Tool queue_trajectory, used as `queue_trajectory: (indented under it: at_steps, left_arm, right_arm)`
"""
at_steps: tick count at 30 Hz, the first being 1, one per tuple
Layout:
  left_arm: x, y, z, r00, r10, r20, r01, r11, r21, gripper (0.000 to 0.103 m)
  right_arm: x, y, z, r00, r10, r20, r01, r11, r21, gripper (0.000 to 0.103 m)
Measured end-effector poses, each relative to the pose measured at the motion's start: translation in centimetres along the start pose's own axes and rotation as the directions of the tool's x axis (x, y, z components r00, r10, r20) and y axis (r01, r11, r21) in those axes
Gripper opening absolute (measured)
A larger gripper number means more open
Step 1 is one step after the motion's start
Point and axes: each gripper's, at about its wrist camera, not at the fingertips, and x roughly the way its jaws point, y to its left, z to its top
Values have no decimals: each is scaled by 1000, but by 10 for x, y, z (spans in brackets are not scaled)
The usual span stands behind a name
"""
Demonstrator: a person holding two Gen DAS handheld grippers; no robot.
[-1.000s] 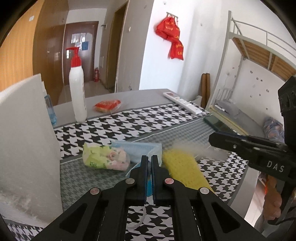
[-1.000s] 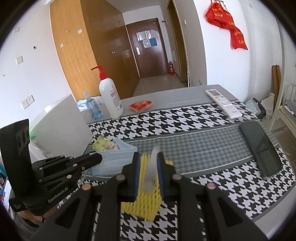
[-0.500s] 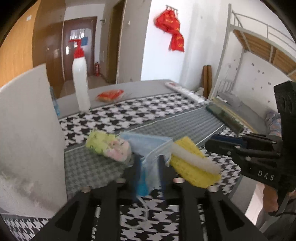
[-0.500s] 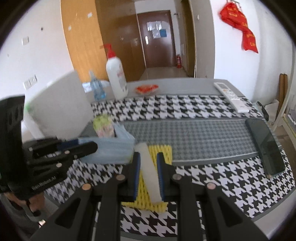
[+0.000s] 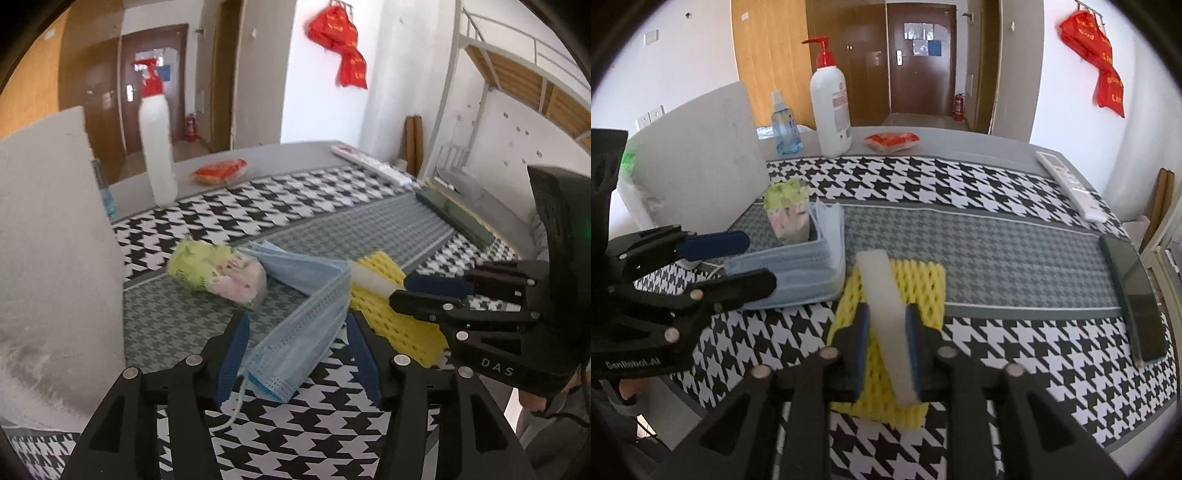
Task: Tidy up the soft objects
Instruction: 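Lift the mask with left gripper while right gripper pulls the foam stick off the yellow net, then carry the mask and foam stick over the white foam box with both grippers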
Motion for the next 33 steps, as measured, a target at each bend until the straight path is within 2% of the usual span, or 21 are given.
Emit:
queue_trajectory:
  at_steps: [1, 7, 12, 13, 18, 19, 21, 22, 23, 25, 29, 33]
  left_arm:
    - [2, -1, -1, 1000, 0, -8, 0, 1000, 7, 59]
    - [13, -7, 4, 999, 16, -42, -14, 999, 48, 59]
    - [25, -10, 5, 997, 15, -76, -9, 997, 75, 59]
    - [27, -10, 5, 996, 23, -83, -16, 997, 81, 59]
    - [35, -12, 3, 994, 20, -104, -10, 995, 95, 59]
    - [36, -13, 3, 994, 24, -106, -13, 995, 102, 57]
    - [37, -15, 3, 994, 31, -106, -19, 993, 112, 38]
    - [38, -16, 4, 994, 26, -105, -14, 994, 113, 23]
    - [37, -17, 5, 994, 23, -103, -11, 994, 112, 15]
    - [37, -19, 5, 995, 24, -97, -12, 992, 123, 8]
    - [29, -22, 7, 998, 3, -63, 5, 991, 136, 7]
    - [13, -22, 13, 1000, -11, 1, 11, 992, 127, 7]
  right_arm:
    - [0, 0, -1, 1000, 2, 2, -2, 1000, -3, 47]
    - [7, -1, -4, 1000, 13, -11, -13, 1000, 3, 47]
    - [7, -2, -5, 1000, 21, -2, -21, 1000, -2, 35]
    - [7, -3, -6, 1000, 19, 1, -19, 1000, -7, 30]
    - [1, -6, -5, 1000, 19, 15, -19, 1000, 6, 24]
    - [0, -6, -5, 1000, 18, 16, -18, 1000, 5, 23]
    - [-3, -6, -4, 999, 24, 24, -24, 1000, 6, 23]
    - [-4, -6, -3, 999, 25, 29, -25, 1000, 6, 23]
    - [-6, -6, -2, 999, 26, 34, -26, 1000, 7, 23]
    - [-11, -9, -1, 998, 36, 45, -37, 999, 14, 23]
    - [-13, -12, 1, 997, 46, 57, -48, 998, 40, 22]
    - [-21, -17, 4, 994, 61, 87, -68, 995, 76, 22]
